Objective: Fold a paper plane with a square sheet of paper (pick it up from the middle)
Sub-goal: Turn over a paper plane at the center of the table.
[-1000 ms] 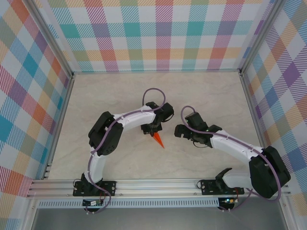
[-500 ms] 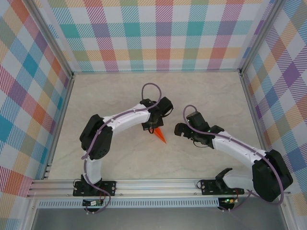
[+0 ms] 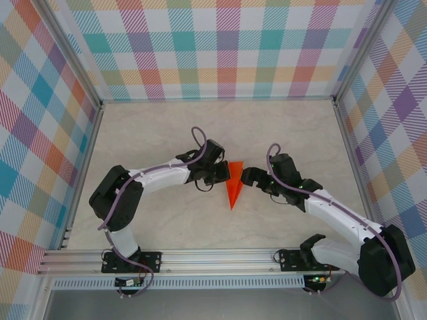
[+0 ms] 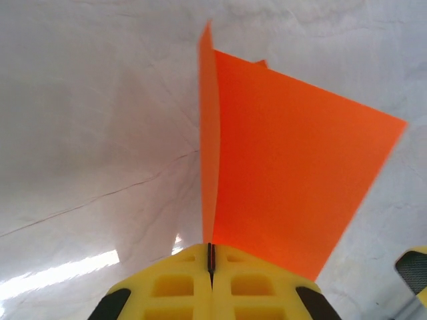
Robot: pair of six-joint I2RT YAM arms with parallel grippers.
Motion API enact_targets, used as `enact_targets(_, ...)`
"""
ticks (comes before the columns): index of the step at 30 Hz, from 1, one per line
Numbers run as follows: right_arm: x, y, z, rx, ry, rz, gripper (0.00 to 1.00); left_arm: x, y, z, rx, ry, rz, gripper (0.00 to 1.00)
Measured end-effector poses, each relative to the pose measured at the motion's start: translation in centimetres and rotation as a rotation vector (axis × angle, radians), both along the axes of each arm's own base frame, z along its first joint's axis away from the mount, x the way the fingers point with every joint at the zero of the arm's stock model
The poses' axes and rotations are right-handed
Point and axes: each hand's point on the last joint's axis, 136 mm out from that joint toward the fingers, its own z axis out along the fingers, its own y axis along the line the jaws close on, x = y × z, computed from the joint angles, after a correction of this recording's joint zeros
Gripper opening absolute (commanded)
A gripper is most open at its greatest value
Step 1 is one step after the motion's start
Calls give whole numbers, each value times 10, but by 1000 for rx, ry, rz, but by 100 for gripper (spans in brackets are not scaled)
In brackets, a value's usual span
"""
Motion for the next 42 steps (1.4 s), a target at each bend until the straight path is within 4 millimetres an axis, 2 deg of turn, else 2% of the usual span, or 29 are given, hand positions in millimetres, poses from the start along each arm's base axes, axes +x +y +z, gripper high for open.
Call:
enact_targets(1,-1,3,-2,9,10,12,84,-1,-3,-4,-24,2,-7,0)
enact_targets(6,-3,21,-15,63,89,67,53,-3,-10,-19,-102,10,-26,0)
enact_targets(9,-2,30,-21,85,126,87,42,-3,-11,-25,-123,9,-30,0)
enact_targets(13,2,37,-27,94,161,101,43,-5,-12,-29,-139,10,-32,0)
enact_targets(17,6,39,-33,82,179,99,51,-6,-11,-31,-144,14,-29,0)
enact_targets(25,0,44,-55,72,253,131,51,-4,-12,-29,-154,9,-25,0)
enact_targets(32,-4,45,-61,58,272,149,59,-3,-11,-29,-155,9,-22,0)
enact_targets(39,-13,49,-67,38,287,185,53,-3,-12,-29,-155,9,-22,0)
enact_targets(42,-17,51,-74,26,305,196,54,-4,-12,-29,-158,12,-26,0)
